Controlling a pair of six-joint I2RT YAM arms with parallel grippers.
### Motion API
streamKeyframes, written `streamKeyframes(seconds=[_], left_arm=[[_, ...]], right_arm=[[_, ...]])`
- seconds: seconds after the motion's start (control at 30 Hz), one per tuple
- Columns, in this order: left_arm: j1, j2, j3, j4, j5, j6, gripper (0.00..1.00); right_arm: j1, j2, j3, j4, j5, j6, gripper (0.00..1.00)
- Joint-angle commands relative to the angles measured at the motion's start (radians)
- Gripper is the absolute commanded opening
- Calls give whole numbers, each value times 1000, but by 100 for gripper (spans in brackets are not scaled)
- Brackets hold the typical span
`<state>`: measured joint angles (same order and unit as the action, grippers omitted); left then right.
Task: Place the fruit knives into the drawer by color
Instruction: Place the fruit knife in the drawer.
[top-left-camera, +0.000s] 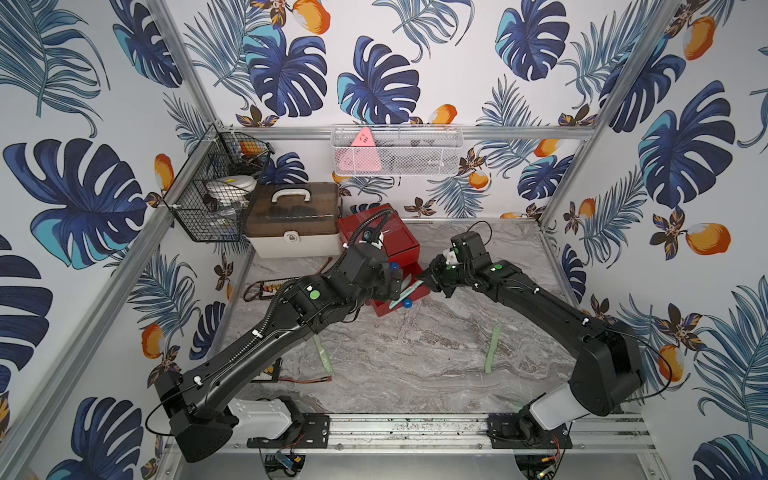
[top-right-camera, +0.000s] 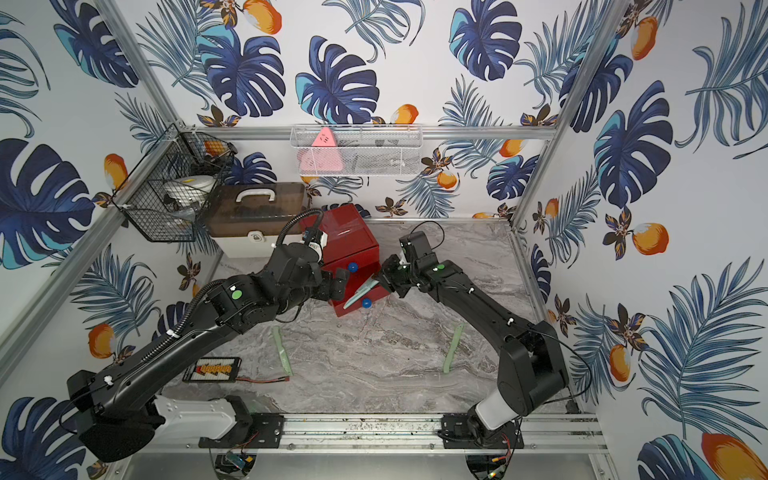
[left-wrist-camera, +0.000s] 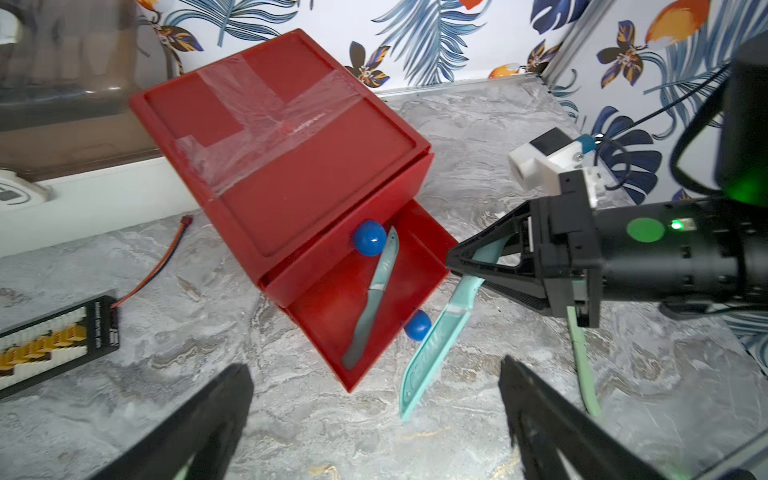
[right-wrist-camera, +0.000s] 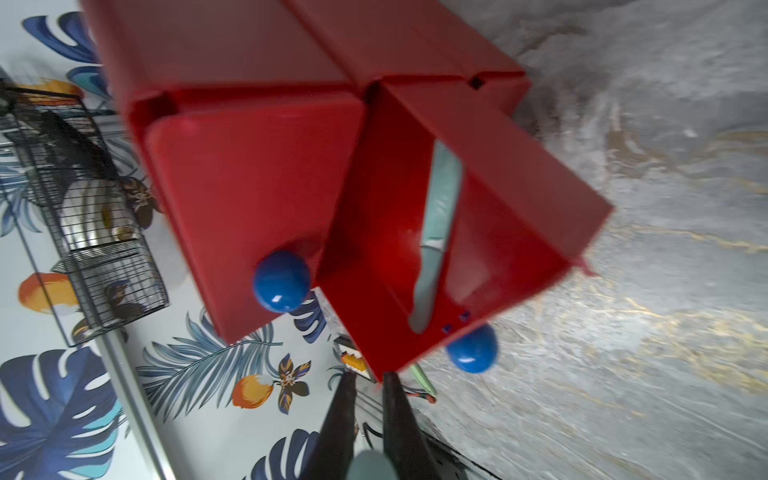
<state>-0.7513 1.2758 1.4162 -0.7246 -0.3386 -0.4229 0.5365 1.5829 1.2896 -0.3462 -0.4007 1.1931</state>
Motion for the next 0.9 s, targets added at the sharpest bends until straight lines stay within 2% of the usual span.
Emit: streamKeyframes(seconds=[0.0, 0.47, 0.5, 0.57, 0.67, 0.87], left_arm=[[26, -5, -17, 6, 70, 29, 99], [110, -21, -82, 39, 156, 48, 99], [118, -21, -83, 39, 162, 51, 99], [132, -23, -86, 40, 173, 55, 99], [154, -26, -90, 46, 189, 57, 99], [171, 10, -41, 60, 210, 58, 99]], right_arm=[[14, 44, 62, 35, -3, 44, 0], [14, 216, 159, 116, -15, 86, 0], [14, 227, 170, 108, -18, 85, 10], [14, 236, 179, 110, -20, 86, 38], [14, 231, 182, 109, -8, 86, 58], [10, 180, 170, 106, 0, 65, 56]])
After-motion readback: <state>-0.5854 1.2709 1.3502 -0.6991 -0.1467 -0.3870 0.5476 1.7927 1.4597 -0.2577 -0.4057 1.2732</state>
